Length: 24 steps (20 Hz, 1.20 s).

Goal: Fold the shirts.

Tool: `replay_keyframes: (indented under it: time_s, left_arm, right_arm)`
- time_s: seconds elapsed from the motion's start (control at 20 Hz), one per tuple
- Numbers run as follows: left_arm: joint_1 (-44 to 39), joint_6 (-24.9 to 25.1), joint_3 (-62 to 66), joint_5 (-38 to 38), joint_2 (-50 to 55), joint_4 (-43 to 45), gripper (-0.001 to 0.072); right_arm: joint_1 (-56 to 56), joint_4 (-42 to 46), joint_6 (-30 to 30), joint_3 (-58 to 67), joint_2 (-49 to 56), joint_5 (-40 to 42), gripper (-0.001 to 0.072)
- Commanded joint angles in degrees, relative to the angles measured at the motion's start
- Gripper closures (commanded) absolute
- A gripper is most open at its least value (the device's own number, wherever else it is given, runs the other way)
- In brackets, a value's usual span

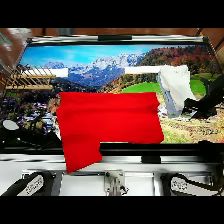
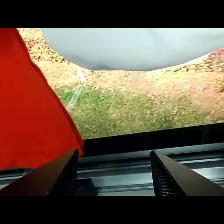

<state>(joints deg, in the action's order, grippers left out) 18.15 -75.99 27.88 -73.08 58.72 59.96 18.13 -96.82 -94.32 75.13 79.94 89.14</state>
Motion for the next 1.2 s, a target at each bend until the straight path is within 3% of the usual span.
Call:
replay_keyframes:
  time_s: [0.0, 0.3, 0.35, 0.4, 0.5, 0.55, 0.75, 1.15]
  left_arm:
    - [-0.2, 1.6, -4.1, 3.9, -0.7, -4.2, 0.0306]
    - [-5.6, 1.4, -4.1, 8.6, 3.9, -5.0, 0.0316]
    - [-6.2, 1.4, -4.1, 9.3, 4.5, -5.0, 0.0356]
    - [-6.6, 1.4, -4.1, 9.8, 4.8, -5.2, 0.048]
    - [-6.6, 1.4, -3.9, 10.0, 4.8, -6.4, 0.066]
    - [-6.6, 1.9, -3.8, 9.9, 4.8, -6.7, 0.0676]
    - [-6.6, 3.5, -2.8, 7.9, 4.3, -7.6, 0.0676]
    - [-6.7, 3.5, -2.8, 6.6, 1.0, -8.7, 0.0676]
  right_arm:
    - [0.3, -1.8, -0.7, -2.4, -0.2, -1.4, 0.0146]
    - [0.3, -1.8, -1.2, -2.4, -0.2, -1.2, 0.0146]
    - [0.3, -2.0, -1.1, -2.4, -0.2, -1.2, 0.0146]
    - [0.3, -2.0, -1.1, -2.4, -0.2, -1.1, 0.0146]
    - [0.3, -2.2, -1.1, -2.8, -0.2, -1.2, 0.0147]
    - [0.3, -2.9, -1.5, -4.0, -0.2, -1.2, 0.0146]
    - [0.3, -15.8, -9.0, -18.8, -0.2, -2.6, 0.0146]
    - [0.2, -20.5, -7.1, -30.2, -0.2, -9.6, 0.0146]
